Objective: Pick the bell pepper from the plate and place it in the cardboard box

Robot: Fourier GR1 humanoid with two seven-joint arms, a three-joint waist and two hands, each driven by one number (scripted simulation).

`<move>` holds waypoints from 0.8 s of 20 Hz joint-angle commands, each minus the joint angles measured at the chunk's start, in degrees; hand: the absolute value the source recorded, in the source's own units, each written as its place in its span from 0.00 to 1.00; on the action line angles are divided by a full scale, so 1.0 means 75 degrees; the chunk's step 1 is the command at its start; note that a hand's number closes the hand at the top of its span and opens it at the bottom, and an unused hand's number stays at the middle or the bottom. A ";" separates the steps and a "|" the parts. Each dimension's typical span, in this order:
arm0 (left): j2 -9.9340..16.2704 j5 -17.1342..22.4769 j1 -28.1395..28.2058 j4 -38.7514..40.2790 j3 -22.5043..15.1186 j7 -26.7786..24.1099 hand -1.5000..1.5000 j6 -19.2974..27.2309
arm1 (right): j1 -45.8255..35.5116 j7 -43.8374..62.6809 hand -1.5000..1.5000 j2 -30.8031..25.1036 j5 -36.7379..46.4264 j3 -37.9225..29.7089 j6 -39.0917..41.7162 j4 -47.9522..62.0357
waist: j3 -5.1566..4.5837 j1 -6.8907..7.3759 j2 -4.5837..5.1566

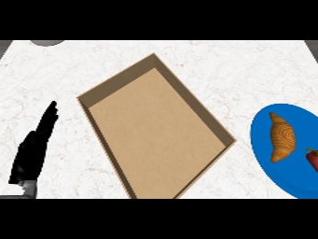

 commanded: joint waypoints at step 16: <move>-0.0446 -0.0449 0.0030 0.0163 0.0645 -0.0275 0.50 -0.0601 | -0.0078 -0.0305 0.00 0.1309 0.1427 -0.0646 0.0284 -0.0005 | -0.0001 -0.0015 -0.0002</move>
